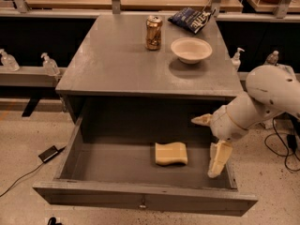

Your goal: Place sponge into top drawer

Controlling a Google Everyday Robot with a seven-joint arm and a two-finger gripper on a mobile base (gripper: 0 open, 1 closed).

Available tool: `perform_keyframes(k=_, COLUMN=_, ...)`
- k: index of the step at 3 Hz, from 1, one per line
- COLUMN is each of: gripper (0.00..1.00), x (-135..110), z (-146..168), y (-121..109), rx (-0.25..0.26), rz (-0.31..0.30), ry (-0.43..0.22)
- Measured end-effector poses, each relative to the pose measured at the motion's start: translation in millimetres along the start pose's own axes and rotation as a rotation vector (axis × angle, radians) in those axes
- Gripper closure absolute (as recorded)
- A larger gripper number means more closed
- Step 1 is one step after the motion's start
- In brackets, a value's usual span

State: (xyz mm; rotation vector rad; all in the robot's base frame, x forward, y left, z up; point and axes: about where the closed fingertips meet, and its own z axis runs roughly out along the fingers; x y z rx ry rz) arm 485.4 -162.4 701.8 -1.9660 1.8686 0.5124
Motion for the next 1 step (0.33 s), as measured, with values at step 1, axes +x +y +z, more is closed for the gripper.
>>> perform_keyframes(k=1, gripper=0.00, x=1.4, z=-2.1, y=1.6, rx=0.003, rz=0.004, ry=0.001)
